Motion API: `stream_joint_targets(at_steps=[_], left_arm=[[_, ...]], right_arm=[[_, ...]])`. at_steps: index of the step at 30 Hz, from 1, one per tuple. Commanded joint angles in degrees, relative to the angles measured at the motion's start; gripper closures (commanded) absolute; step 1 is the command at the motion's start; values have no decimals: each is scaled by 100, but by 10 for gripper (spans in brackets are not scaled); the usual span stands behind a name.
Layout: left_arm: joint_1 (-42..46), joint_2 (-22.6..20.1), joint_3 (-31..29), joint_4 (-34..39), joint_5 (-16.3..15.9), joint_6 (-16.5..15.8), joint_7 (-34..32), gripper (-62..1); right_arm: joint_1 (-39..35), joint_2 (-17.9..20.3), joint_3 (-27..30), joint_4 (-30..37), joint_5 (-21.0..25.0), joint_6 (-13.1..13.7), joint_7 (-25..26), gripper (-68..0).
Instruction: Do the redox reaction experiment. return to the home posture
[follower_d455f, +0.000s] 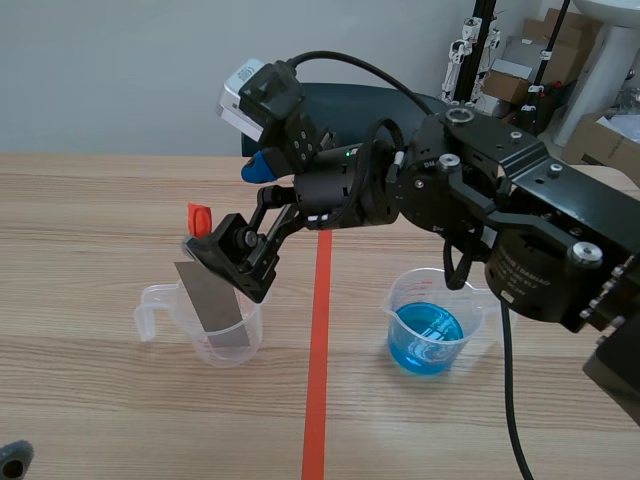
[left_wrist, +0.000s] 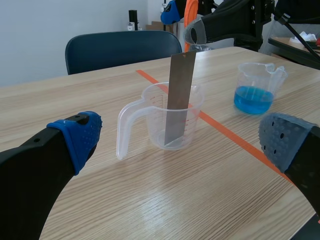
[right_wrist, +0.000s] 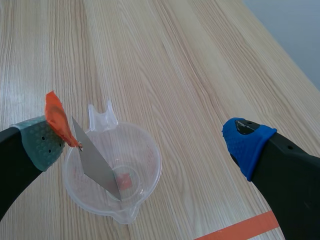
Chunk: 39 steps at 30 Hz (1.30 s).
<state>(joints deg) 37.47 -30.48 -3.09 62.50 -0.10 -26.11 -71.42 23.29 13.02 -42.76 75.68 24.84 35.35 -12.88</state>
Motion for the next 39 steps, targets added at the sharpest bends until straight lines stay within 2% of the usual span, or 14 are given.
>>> stream_joint_targets(at_steps=[1, 33, 39], left_arm=[[46, 28, -26, 83, -61, 4, -96, -623], [46, 26, -26, 83, -63, 4, -116, -623], [48, 26, -26, 127, -63, 0, -116, -623]], right_arm=[[149, -17, 33, 39, 46, -2, 61, -679], [151, -4, 33, 46, 129, 0, 61, -679], [149, 39, 33, 295, 199, 2, 33, -679]])
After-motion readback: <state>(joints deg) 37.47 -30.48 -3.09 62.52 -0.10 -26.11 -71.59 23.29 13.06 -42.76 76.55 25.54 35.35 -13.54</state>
